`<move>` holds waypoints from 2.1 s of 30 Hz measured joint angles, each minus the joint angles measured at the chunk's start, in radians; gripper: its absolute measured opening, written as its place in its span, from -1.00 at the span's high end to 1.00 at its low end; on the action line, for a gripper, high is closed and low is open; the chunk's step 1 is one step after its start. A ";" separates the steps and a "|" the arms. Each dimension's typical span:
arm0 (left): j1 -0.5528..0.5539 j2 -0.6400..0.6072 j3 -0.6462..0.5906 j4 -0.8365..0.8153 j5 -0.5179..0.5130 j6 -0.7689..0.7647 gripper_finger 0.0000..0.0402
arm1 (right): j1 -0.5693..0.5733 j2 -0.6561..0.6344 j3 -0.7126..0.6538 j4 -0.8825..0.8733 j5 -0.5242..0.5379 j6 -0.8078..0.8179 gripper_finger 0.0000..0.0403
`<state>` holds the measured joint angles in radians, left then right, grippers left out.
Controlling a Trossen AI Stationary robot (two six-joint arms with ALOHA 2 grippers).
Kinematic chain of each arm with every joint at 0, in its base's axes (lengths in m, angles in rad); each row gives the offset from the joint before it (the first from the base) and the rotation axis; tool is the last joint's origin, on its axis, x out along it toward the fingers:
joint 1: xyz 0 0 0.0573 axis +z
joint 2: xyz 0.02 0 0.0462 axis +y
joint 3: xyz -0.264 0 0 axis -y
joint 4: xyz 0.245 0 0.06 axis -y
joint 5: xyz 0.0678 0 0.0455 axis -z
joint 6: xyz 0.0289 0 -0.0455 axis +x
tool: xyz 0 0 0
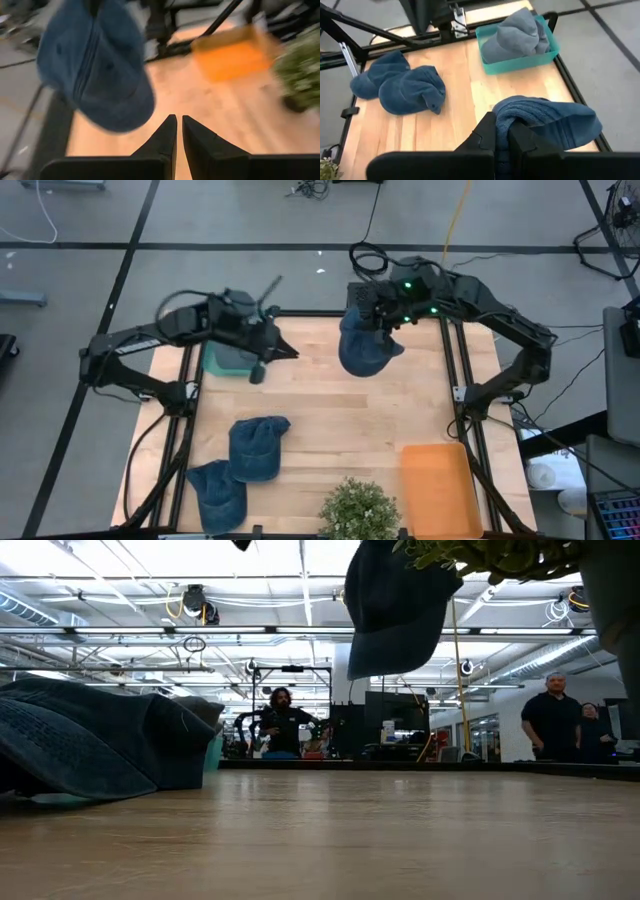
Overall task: Pick & Place hat
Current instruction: Put the top blue cap into the orange bin
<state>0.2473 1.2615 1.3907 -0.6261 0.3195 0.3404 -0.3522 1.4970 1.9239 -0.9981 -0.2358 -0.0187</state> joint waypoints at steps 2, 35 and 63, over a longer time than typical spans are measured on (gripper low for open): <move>0.038 -0.022 0.000 -0.001 0.114 -0.002 0.83 | 0.007 0.035 0.033 -0.015 0.000 -0.003 1.00; 0.363 -0.116 0.000 -0.058 0.110 -0.060 0.83 | 0.433 0.162 0.226 -0.217 0.301 -0.005 1.00; 0.363 -0.116 0.000 -0.058 0.097 -0.056 0.83 | 0.285 0.142 0.076 -0.244 0.101 -0.332 1.00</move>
<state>0.6102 1.1458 1.3906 -0.6842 0.4164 0.2840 -0.0676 1.6386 1.9994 -1.2421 -0.1345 -0.3504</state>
